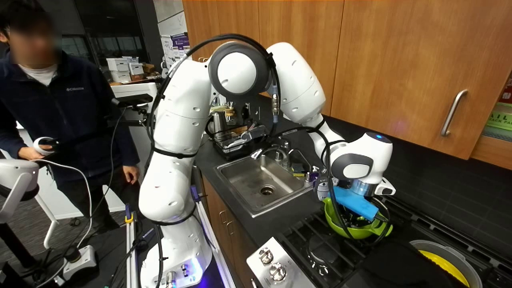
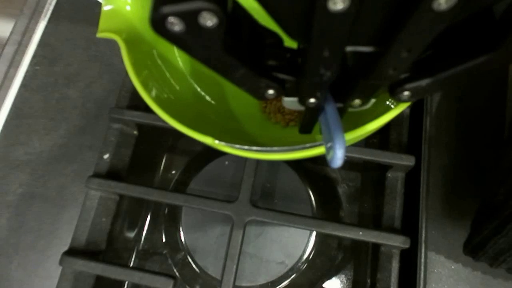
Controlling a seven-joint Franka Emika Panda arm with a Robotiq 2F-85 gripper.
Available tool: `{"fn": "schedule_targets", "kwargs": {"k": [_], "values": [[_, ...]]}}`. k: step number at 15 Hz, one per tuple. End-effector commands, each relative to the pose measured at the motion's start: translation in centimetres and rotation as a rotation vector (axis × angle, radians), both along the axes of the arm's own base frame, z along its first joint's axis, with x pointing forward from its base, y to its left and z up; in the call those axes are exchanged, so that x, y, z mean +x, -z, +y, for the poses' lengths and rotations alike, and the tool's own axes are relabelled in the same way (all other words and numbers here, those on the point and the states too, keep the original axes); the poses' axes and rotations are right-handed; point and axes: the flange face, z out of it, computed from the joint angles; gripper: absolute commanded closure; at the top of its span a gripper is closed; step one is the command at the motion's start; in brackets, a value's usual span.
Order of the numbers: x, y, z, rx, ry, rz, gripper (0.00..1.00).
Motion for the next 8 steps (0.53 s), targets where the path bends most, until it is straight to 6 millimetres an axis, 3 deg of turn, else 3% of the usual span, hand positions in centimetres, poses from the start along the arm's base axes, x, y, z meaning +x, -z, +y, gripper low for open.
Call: {"fn": "schedule_targets", "kwargs": {"k": [1,8], "values": [[-0.24,-1.26,-0.06,-0.016,0.002,0.006,1.0],[-0.57,-2.13,-0.07,-0.06,0.029,0.014,0.99]]}}
